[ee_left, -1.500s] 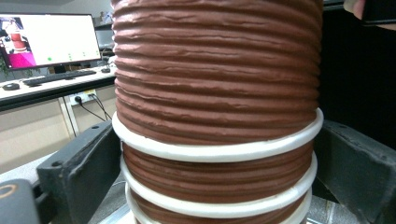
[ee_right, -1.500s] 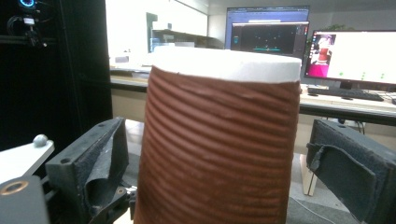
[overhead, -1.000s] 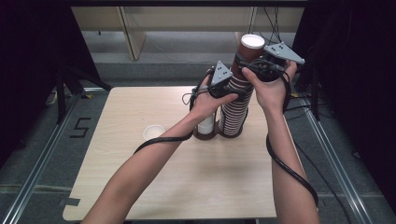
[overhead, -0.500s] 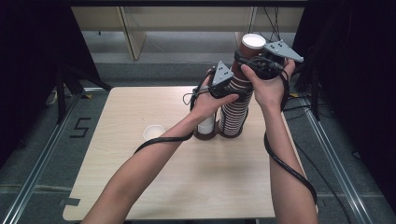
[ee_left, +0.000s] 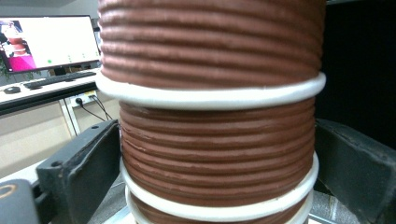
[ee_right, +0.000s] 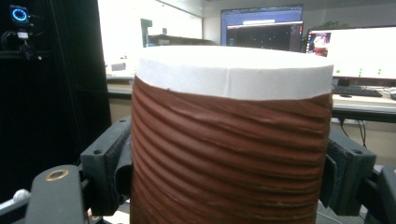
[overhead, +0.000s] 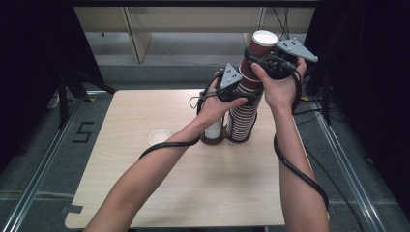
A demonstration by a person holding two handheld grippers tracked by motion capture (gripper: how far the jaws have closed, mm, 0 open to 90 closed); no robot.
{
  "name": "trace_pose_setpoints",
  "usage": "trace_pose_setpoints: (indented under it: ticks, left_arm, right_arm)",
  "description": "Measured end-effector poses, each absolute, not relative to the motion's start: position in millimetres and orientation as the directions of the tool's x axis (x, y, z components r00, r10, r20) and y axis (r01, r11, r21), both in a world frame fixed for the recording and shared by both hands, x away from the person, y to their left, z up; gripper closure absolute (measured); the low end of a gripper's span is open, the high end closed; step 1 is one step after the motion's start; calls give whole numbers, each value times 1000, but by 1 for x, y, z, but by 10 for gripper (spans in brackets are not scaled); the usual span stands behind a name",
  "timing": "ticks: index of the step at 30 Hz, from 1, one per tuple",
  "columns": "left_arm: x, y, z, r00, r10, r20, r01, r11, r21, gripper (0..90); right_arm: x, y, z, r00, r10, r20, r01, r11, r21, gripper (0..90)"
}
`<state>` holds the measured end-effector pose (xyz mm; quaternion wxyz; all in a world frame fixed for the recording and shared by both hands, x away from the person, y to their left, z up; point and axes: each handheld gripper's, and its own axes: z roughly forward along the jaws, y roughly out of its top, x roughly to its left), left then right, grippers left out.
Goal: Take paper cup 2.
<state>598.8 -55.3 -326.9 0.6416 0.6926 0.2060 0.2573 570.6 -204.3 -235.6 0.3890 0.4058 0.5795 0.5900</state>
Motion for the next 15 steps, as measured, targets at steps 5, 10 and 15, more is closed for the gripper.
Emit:
trace_pose_setpoints:
  ticks: [5, 10, 15]
  left_arm:
    - [599, -55, -327, 782, 616, 95, -46, -96, 994, 31]
    - [599, -55, -327, 782, 617, 94, -45, -94, 995, 31]
    - [599, -55, -327, 781, 617, 96, -47, -96, 994, 32]
  right_arm:
    - [569, -205, -229, -362, 932, 20, -11, -25, 1000, 203]
    - [567, -206, -226, -360, 933, 22, -26, -33, 999, 204]
    - [565, -206, -226, -355, 934, 30, -50, -51, 997, 206]
